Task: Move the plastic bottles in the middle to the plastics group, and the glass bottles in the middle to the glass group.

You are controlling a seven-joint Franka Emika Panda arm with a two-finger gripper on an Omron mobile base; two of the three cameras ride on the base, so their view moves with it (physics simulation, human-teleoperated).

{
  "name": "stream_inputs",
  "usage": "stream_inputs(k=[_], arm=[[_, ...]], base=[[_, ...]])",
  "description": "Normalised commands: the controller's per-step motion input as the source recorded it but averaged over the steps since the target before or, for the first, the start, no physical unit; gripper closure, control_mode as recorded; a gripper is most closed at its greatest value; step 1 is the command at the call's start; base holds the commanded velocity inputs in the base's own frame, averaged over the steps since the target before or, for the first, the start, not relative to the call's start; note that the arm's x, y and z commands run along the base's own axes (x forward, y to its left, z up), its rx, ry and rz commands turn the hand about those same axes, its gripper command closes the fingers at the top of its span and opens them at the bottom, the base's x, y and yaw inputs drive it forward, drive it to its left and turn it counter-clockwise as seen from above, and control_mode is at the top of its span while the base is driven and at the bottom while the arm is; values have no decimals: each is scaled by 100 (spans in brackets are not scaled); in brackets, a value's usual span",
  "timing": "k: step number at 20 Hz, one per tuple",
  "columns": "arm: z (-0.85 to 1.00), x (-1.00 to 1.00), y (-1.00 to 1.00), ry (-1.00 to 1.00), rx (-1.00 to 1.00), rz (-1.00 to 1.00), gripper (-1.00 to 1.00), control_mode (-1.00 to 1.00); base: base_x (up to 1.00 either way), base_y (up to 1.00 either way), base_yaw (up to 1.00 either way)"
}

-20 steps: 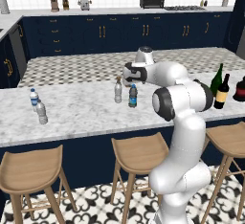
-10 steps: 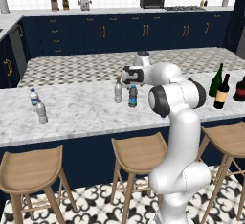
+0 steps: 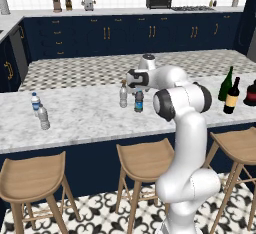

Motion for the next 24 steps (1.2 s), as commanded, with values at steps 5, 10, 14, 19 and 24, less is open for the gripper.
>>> stream_inputs(k=[5,10,14,19,24], arm=[[-7,18,0,2,0,2,-100,-100],[-11,3,0,1,0,1,-100,-100],[0,0,0,1,0,0,100,-100],[0,0,0,0,0,0,100,-100],[0,-18,0,-1,0,0,100,-100]], base=[[0,0,0],[0,0,0],[0,0,0],[0,0,0],[0,0,0]])
